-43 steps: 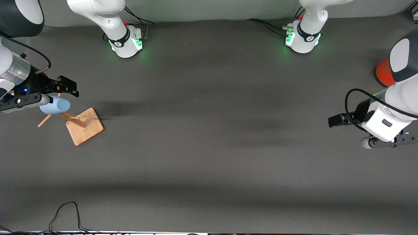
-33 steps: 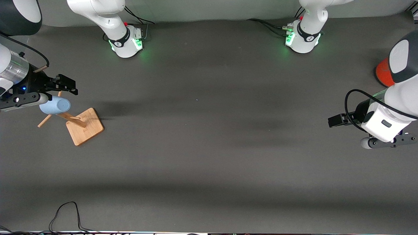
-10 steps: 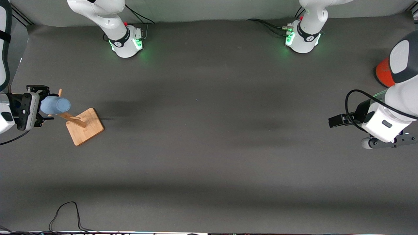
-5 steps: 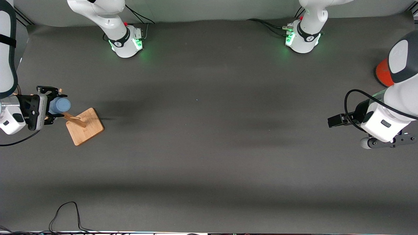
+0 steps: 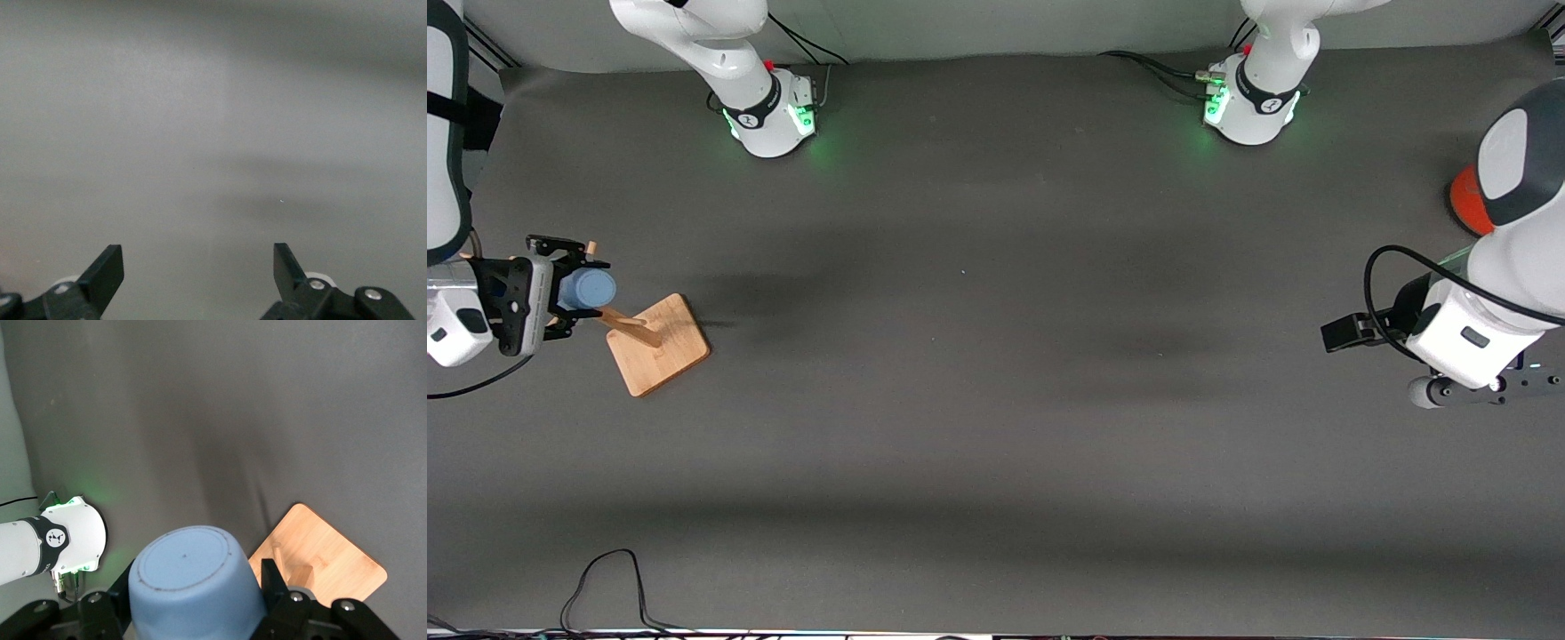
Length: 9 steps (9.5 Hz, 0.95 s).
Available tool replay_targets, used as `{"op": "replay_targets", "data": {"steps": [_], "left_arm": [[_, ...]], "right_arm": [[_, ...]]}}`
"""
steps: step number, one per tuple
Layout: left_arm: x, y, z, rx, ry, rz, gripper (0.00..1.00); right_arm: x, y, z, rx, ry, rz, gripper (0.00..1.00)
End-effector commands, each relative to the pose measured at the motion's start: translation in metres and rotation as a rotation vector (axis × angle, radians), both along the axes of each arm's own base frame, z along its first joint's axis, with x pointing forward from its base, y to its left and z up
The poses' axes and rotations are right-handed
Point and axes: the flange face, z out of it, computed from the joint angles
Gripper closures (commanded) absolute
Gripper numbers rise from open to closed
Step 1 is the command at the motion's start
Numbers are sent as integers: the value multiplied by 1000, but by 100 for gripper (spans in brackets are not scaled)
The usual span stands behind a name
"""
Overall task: Rotate and upright cup with both arms
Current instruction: 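Pull the blue cup off the stand and carry it to mid-table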
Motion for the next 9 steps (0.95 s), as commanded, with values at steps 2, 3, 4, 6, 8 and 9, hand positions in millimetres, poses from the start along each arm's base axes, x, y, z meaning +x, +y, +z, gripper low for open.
{"op": "replay_targets", "data": {"steps": [2, 3, 4, 6, 8, 9], "left_arm": [[-2, -3, 0, 26, 6, -2, 0], [-2, -3, 1, 24, 5, -1, 0], [-2, -4, 1, 24, 3, -3, 0], [-3, -4, 0, 25, 9, -3, 0], [-3, -3, 0, 20, 7, -1, 0], [-3, -3, 0, 19, 12, -1, 0]], "right_arm": [[6, 20, 47, -14, -11, -56, 84], [10, 42, 57, 13, -9, -82, 84], [12, 58, 62, 27, -3, -120, 84], [21, 109, 80, 11, -7, -166, 84], [27, 172, 90, -46, -3, -225, 84], [32, 200, 80, -66, 33, -286, 84]]}}
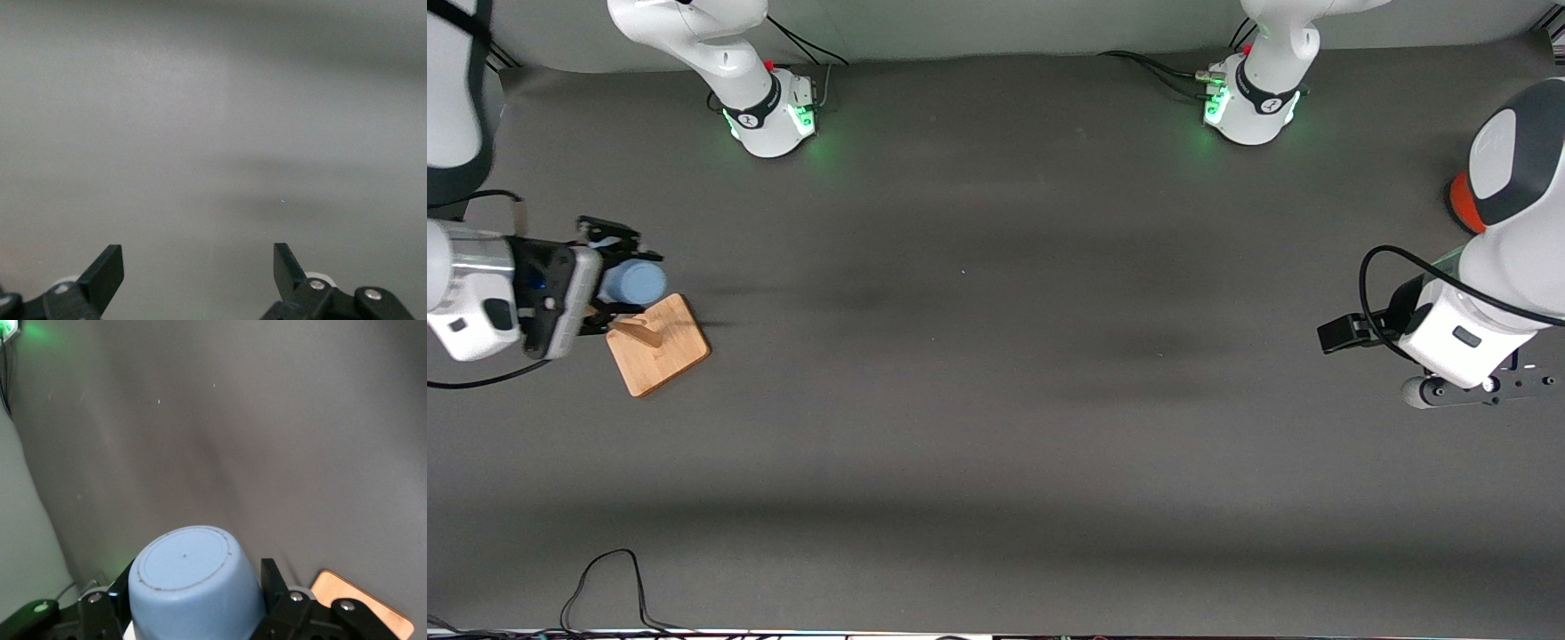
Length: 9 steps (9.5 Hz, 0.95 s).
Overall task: Rotate and upright cup with both arms
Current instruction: 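Pull the blue cup off the stand and carry it to mid-table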
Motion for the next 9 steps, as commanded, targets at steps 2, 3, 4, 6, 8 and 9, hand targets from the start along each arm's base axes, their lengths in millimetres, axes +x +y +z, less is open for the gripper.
{"op": "replay_targets", "data": {"steps": [2, 3, 4, 6, 8, 9], "left_arm": [[-2, -2, 2, 12, 5, 0, 0], [-2, -1, 2, 12, 5, 0, 0], [-3, 0, 1, 13, 11, 1, 0], [-6, 1, 1, 16, 38, 6, 0], [-6, 1, 1, 15, 36, 2, 0], [-5, 2, 1, 15, 36, 0, 0]], "right_arm": [[17, 82, -18, -83, 54, -211, 84], [21, 112, -28, -110, 48, -259, 84], [28, 134, -44, -106, 30, -279, 84], [49, 162, -87, 45, 96, -397, 84], [54, 228, -127, 70, 59, -481, 83], [48, 270, -144, 59, 26, -539, 83]]}}
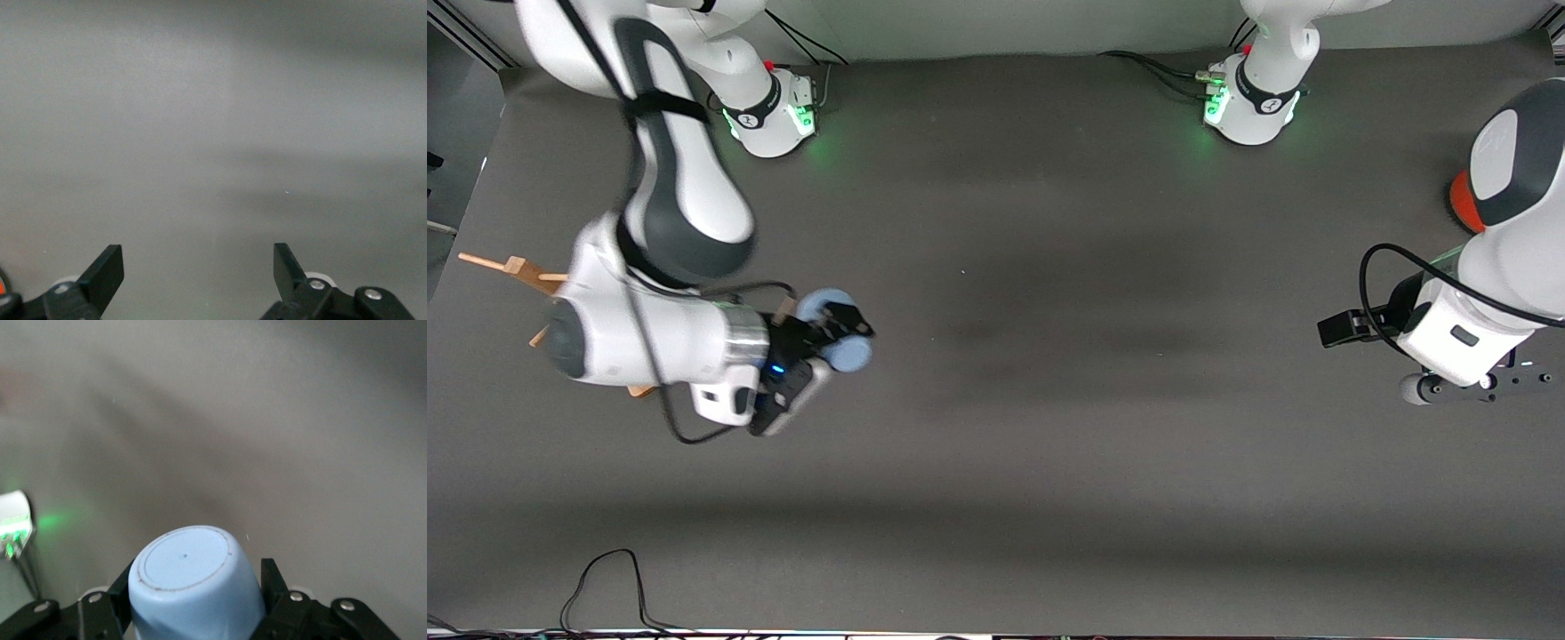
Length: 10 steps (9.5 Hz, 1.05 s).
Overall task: Rotate and upright cup with both arms
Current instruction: 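Pull the blue cup off the stand and carry it to mid-table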
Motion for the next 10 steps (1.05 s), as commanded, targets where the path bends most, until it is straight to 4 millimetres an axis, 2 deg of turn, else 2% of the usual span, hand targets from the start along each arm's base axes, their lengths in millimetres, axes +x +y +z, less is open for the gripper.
{"op": "replay_targets", "data": {"steps": [1, 3, 5, 6, 7, 8, 9, 10], "left_arm": [[-2, 5, 3, 8, 12, -1, 0], [-3, 10, 1, 12, 21, 5, 0], [-3, 3, 3, 12, 16, 7, 0], [-3, -1, 5, 9, 12, 3, 0], [-4, -2, 4, 10, 13, 6, 0], [-4, -3, 5, 10, 11, 6, 0], [-4, -7, 5, 11, 10, 0, 0], [-4, -8, 5, 11, 10, -2, 0]], "right_arm": [[-18, 99, -27, -28, -31, -115, 83], [-47, 170, -59, -46, -61, -211, 83], [-70, 217, -109, -52, -104, -263, 83], [-76, 231, -136, -54, -120, -345, 83], [-74, 232, -157, -61, -105, -425, 83], [-75, 237, -164, -42, -22, -551, 83], [-69, 233, -164, -17, 50, -652, 83], [-66, 227, -174, 13, 148, -751, 83]]}}
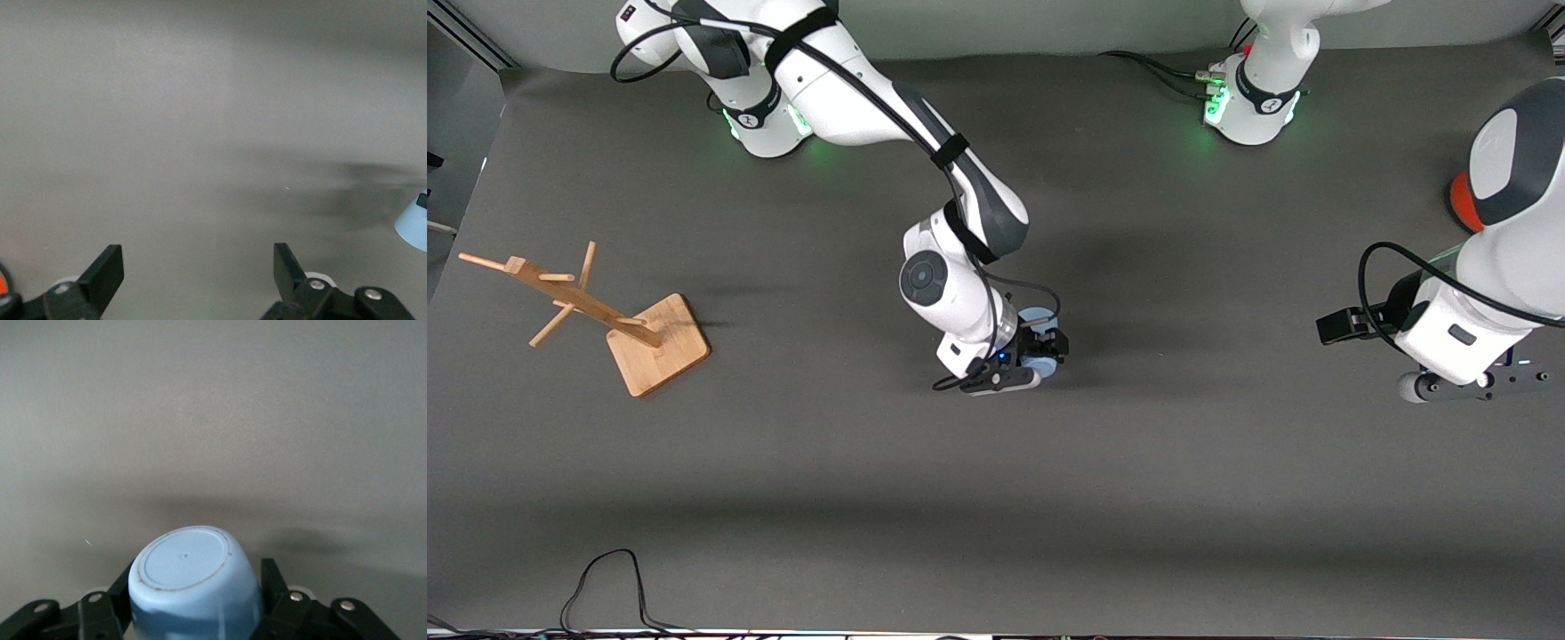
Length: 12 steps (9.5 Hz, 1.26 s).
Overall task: Rotate and upright cup with both arms
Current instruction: 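Lower the blue cup onto its side and open the right gripper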
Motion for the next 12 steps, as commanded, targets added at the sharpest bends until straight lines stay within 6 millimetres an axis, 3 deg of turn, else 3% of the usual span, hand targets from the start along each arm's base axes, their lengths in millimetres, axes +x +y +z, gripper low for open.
{"op": "replay_targets", "data": {"steps": [1, 2, 3, 5, 7, 8, 10, 12], "left_arm": [[-2, -5, 5, 9, -3, 1, 0], [-3, -5, 3, 10, 3, 0, 0], [-3, -5, 1, 12, 12, 2, 0], [-4, -6, 0, 13, 18, 0, 0], [-4, -7, 0, 12, 18, 0, 0], [-5, -8, -1, 8, 22, -1, 0], [-4, -12, -3, -33, 21, 2, 0], [-5, -17, -7, -79, 34, 6, 0]], "right_arm": [[10, -3, -5, 150, 170, -245, 83], [0, 3, -14, 184, 247, -337, 74], [-14, 12, -33, 165, 272, -357, 70], [-15, 4, -70, 139, 253, -410, 51], [-30, 21, -76, 143, 255, -506, 11], [-28, 19, -77, 141, 241, -507, 0], [-13, 6, -61, 140, 286, -502, 0], [10, -18, -20, 80, 315, -429, 0]]}}
